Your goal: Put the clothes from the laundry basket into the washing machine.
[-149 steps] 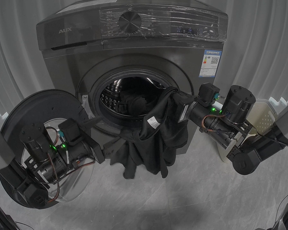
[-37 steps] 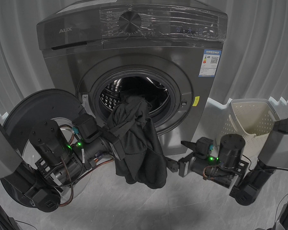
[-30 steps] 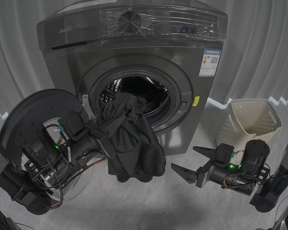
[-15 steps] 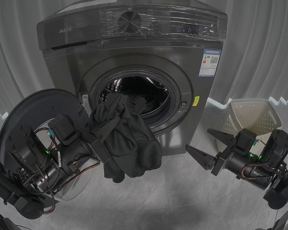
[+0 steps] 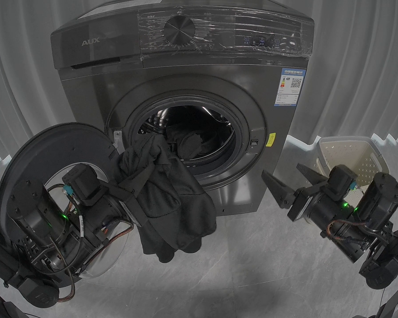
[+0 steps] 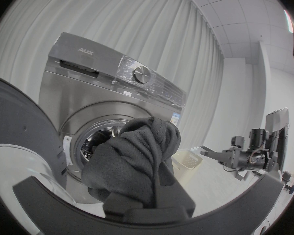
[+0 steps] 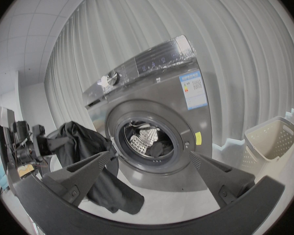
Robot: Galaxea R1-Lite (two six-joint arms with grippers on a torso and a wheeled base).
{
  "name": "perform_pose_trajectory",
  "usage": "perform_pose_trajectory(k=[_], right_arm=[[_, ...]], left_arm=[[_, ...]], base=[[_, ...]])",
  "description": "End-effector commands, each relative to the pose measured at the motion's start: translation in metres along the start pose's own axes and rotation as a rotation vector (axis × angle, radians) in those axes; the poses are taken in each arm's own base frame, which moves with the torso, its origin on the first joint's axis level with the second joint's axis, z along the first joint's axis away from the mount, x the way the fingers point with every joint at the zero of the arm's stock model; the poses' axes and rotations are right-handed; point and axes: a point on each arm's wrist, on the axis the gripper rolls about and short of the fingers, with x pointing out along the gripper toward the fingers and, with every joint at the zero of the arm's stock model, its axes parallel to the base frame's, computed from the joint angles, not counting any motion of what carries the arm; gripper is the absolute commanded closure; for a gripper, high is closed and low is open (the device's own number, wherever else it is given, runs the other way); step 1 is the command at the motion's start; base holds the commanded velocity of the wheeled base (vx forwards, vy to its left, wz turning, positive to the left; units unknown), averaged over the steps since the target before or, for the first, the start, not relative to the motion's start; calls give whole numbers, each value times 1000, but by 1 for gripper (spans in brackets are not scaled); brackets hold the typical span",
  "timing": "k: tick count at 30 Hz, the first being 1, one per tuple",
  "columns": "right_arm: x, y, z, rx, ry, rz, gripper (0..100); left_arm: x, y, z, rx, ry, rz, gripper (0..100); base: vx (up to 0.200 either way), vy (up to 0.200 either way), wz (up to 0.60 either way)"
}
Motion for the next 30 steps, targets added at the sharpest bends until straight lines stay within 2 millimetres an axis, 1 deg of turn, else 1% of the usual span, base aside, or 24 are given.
perform_pose_trajectory(k=[1, 2, 6, 10, 14, 17, 20, 23, 26, 30], right_arm=[[-5, 0, -22, -35, 89, -19, 0], [-7, -3, -26, -43, 110, -28, 0], [-7, -5, -30, -48, 125, -37, 0], [-15, -7, -36, -61, 166, -38, 0], [-17, -6, -37, -62, 174, -31, 0], [-17, -6, -38, -62, 176, -29, 0], [-17, -5, -38, -62, 176, -27, 0], [-17, -5, -38, -62, 176, -26, 0], [-17, -5, -39, -63, 179, -25, 0], [-18, -3, -38, -61, 179, -17, 0]], left_arm=[[-1, -4, -7, 8, 25, 13, 100], [-1, -4, -6, 15, 20, 12, 100], [-2, -3, -8, 38, 30, 23, 100], [-2, -3, -13, 61, 51, 25, 100], [6, -1, -16, 68, 53, 33, 100], [5, -2, -18, 67, 61, 31, 100], [6, -2, -18, 68, 59, 31, 100], [7, -2, -22, 81, 73, 31, 100], [7, -2, -27, 94, 96, 34, 100], [6, -6, -29, 93, 105, 16, 100]], base=[[0, 0, 0], [0, 0, 0], [0, 0, 0], [0, 0, 0], [0, 0, 0], [0, 0, 0], [200, 0, 0], [200, 0, 0], [0, 0, 0], [0, 0, 0]])
